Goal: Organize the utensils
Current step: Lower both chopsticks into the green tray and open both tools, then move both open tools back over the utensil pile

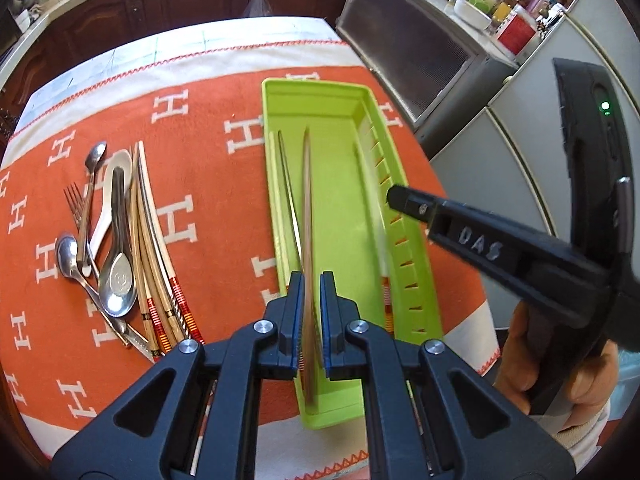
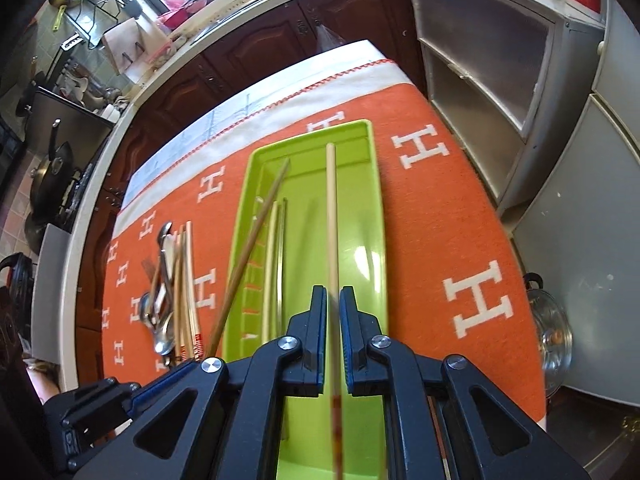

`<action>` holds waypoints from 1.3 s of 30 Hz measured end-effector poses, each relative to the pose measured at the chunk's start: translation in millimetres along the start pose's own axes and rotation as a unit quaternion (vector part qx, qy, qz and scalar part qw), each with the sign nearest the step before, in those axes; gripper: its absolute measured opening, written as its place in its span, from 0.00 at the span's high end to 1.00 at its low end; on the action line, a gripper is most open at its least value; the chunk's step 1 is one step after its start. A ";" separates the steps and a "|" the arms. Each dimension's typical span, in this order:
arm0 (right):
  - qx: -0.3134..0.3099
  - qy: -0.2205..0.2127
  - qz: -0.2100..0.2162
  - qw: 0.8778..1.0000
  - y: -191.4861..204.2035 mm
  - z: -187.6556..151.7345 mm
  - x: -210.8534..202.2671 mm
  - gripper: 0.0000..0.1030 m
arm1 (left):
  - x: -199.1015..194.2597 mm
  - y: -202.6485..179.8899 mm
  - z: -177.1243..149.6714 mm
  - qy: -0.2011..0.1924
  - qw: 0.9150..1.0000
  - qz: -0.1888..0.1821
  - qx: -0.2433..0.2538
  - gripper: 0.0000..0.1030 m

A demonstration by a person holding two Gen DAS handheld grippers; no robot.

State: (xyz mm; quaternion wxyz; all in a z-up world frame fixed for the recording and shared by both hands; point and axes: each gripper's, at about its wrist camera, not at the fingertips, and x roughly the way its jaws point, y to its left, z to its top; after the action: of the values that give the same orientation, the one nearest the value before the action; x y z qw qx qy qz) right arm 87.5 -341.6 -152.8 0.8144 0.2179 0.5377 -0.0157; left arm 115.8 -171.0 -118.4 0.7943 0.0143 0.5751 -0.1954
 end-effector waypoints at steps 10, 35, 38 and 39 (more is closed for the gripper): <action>-0.020 -0.011 -0.013 1.000 15.6 -12.6 1.1 0.81 | -30.0 25.4 -12.1 -0.045 0.998 0.040 -0.005 0.55; -0.082 0.010 -0.007 0.997 69.5 -68.3 -5.9 0.75 | -78.0 108.5 -57.6 -0.092 0.986 0.107 -0.085 0.55; -0.094 0.014 -0.005 0.995 81.5 -71.0 -5.6 0.73 | -81.6 116.1 -62.9 -0.097 0.985 0.111 -0.092 0.55; -0.099 0.016 -0.005 0.995 87.5 -73.4 -5.4 0.73 | -82.8 119.6 -65.3 -0.098 0.984 0.112 -0.094 0.55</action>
State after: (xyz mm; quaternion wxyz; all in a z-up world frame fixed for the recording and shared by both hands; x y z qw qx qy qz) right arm 44.2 -236.3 -142.5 0.8233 0.1341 0.5503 0.0372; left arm 73.9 -20.1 -88.5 0.8617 -0.0155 0.5047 -0.0508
